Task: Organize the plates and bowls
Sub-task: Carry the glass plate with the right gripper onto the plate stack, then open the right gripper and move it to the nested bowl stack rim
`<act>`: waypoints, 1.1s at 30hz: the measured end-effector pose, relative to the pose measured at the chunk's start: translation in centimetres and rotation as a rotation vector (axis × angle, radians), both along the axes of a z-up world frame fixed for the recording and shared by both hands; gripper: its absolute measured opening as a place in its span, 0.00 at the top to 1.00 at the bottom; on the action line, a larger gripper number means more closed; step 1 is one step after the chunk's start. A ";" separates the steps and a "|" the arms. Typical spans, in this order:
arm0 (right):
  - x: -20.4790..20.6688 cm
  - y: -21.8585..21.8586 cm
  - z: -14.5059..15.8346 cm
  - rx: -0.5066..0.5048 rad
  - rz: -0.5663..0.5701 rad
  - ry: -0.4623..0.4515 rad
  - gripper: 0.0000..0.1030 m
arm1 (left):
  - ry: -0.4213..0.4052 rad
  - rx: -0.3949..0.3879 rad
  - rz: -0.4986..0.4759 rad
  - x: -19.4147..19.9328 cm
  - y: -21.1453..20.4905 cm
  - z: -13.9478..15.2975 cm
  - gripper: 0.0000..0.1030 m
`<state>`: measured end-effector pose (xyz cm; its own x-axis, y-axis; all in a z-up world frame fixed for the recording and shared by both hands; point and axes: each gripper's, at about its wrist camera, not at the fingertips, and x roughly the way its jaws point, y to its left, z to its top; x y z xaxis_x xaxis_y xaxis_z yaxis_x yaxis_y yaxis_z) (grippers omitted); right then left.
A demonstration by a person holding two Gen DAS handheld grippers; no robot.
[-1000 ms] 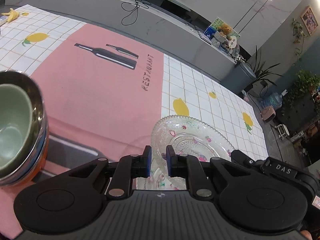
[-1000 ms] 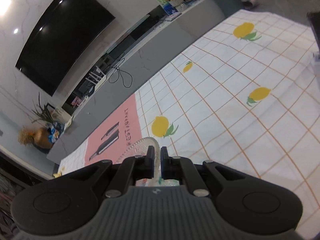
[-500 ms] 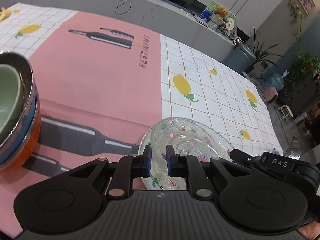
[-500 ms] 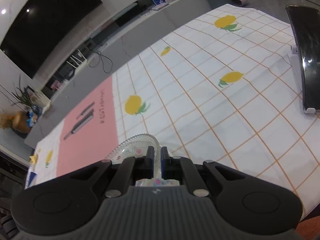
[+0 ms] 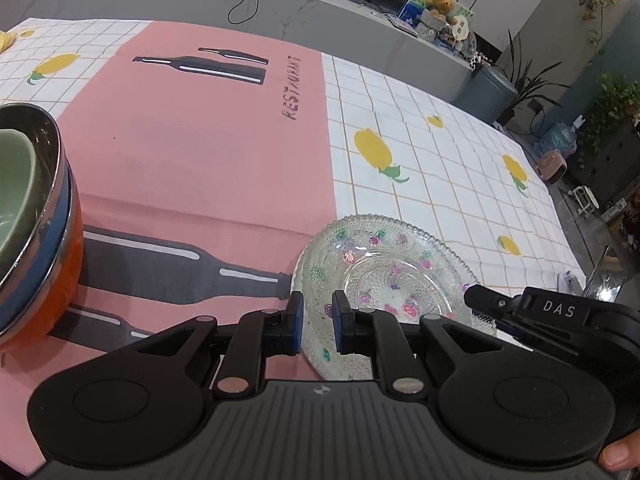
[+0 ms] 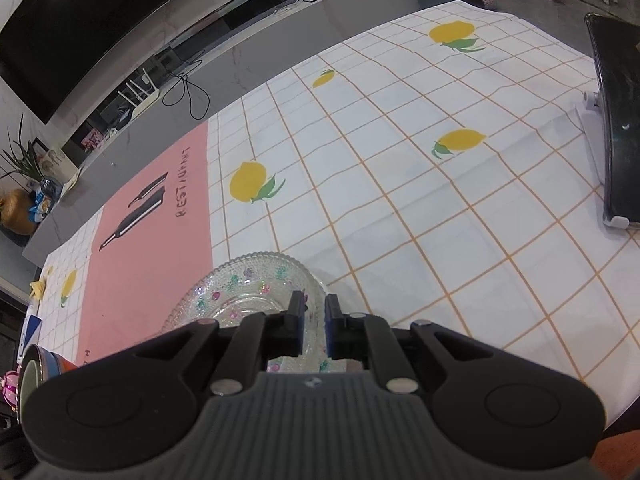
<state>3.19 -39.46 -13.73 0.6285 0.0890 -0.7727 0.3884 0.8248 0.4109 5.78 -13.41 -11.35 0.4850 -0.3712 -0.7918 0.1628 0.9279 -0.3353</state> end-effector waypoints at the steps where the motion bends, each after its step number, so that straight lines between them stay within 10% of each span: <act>1: 0.0 0.1 0.0 -0.007 0.003 0.004 0.92 | -0.002 0.004 0.000 0.1 0.0 0.1 0.85; 26: 0.4 1.4 -0.5 -0.102 0.053 0.052 0.86 | -0.030 0.048 -0.024 0.0 -0.5 0.7 0.85; 33: -0.2 1.3 0.5 -0.129 0.015 -0.006 0.66 | -0.108 0.103 -0.075 -1.2 -0.3 2.7 0.68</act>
